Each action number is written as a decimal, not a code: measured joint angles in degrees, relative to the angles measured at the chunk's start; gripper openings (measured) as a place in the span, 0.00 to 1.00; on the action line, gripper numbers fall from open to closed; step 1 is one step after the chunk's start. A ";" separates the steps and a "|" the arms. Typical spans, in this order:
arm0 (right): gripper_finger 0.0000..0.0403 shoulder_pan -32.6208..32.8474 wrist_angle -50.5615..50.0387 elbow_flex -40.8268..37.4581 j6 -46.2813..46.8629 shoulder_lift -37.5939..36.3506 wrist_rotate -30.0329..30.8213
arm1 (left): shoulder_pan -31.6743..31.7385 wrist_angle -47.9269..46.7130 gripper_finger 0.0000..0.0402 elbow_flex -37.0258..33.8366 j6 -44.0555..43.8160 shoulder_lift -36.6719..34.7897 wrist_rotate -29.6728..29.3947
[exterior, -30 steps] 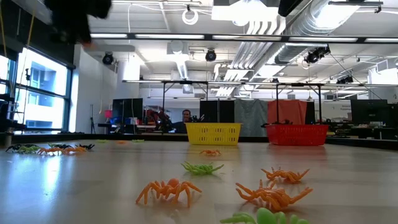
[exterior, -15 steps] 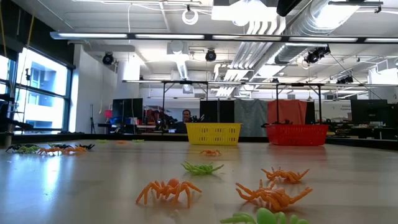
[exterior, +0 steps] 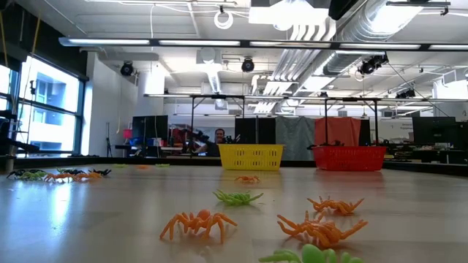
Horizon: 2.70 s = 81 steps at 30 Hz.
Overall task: Sort Halloween decoration
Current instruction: Put the orange spider toy into the blue bin
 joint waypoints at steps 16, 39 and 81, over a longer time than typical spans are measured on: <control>0.21 1.63 1.08 0.00 0.15 0.00 0.63 | 5.56 0.05 0.25 0.00 12.00 0.00 -1.55; 0.21 1.57 2.38 0.00 -1.43 0.00 0.50 | 64.62 -2.95 0.25 0.00 78.93 2.76 -6.14; 0.21 -0.05 1.25 -0.02 -4.04 -0.02 2.42 | 86.56 7.26 0.02 0.22 93.45 23.89 -4.98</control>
